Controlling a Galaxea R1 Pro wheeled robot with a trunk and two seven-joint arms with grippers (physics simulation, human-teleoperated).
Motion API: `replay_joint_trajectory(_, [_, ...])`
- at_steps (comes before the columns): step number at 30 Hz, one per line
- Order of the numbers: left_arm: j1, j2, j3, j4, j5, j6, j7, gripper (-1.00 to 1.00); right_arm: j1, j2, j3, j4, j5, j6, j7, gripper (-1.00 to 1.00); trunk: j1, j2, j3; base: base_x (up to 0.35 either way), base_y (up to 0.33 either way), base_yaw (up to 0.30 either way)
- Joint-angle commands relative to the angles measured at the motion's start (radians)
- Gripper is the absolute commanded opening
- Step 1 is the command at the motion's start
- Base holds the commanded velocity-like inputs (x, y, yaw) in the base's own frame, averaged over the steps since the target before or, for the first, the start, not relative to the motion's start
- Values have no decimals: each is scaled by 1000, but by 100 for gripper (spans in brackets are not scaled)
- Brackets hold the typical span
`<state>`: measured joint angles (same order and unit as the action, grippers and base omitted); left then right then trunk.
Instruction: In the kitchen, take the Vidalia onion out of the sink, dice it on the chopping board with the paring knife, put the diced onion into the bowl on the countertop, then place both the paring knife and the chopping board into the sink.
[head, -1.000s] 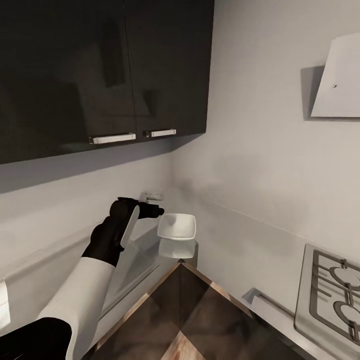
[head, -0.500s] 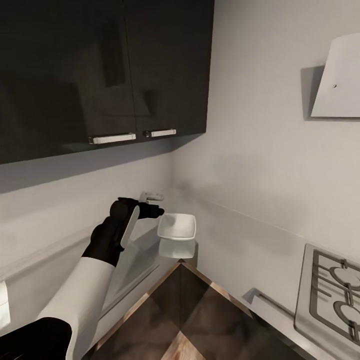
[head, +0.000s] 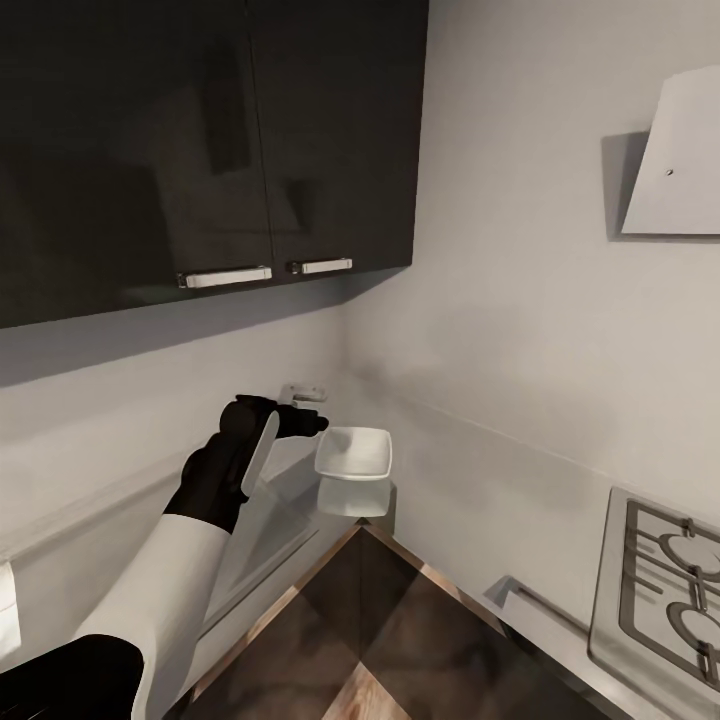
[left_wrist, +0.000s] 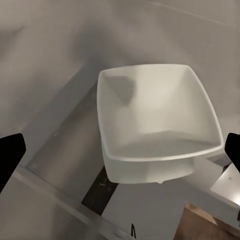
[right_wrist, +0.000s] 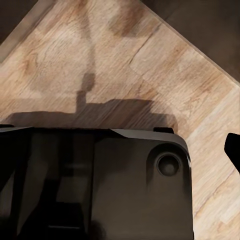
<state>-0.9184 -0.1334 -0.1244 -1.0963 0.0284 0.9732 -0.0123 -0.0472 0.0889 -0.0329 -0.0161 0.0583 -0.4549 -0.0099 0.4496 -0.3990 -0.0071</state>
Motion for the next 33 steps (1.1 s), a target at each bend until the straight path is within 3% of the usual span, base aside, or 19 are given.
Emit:
replay_joint_trajectory(1, [0,0,0,-1,2,4,0,100,0,0,-4,1,6,-2,-3,100,0,-1,-1,0,0,0])
replay_joint_trajectory(15, [0,0,0,9,2,4,0,100,0,7,-4,1,5,42,-15,100,0,-1,-10,12,0,0])
replay_joint_trajectory(33, [1,0,0,20,3,-19,0,100,0,11,-2,1,5,42,-17,100,0,-1,-37,158,0,0])
